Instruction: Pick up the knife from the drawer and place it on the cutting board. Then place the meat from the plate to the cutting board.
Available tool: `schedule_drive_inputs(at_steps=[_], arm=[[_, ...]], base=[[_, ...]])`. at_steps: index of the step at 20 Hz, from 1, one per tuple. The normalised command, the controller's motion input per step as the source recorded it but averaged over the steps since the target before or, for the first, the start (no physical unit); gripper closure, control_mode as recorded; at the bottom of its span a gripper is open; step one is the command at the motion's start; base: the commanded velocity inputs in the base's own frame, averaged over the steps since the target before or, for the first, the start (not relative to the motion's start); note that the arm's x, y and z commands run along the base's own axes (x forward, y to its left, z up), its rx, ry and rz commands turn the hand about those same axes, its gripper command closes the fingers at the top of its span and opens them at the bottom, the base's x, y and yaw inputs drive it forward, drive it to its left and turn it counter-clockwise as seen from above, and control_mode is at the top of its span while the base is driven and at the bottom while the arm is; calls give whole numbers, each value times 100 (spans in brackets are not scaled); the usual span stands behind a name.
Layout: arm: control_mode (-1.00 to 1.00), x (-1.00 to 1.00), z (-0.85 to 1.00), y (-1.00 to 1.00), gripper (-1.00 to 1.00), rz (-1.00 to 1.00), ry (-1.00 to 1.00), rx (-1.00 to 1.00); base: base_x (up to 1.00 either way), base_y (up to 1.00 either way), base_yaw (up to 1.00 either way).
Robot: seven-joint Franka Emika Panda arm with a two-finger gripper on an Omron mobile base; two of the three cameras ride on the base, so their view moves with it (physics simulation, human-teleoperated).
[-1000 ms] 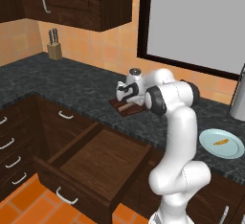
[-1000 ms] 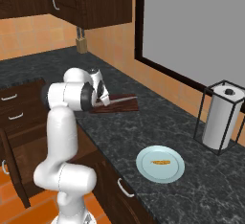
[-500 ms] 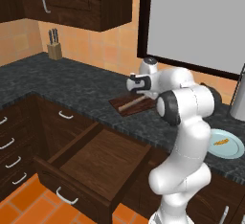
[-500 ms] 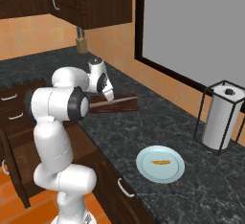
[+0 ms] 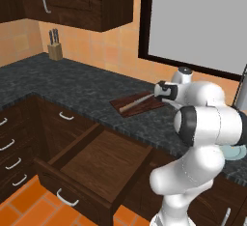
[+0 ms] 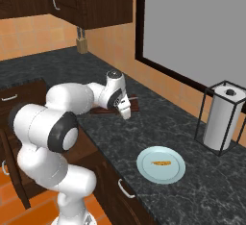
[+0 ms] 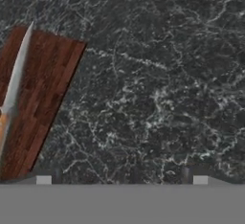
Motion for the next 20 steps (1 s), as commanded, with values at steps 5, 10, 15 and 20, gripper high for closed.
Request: schedule_drive_inputs(at_steps=[5,10,15,20], arm=[[-100,-68,-2,-100,-100,-15,19,7],[-100,-54,-8,-88,-100,-19,19,5],[-100,-56,-61,-59,-100,-15,14,0],[-100,-70,-58,-51,-100,-13,17,0]], base=[[0,0,0],[0,0,0],[0,0,0],[0,0,0]])
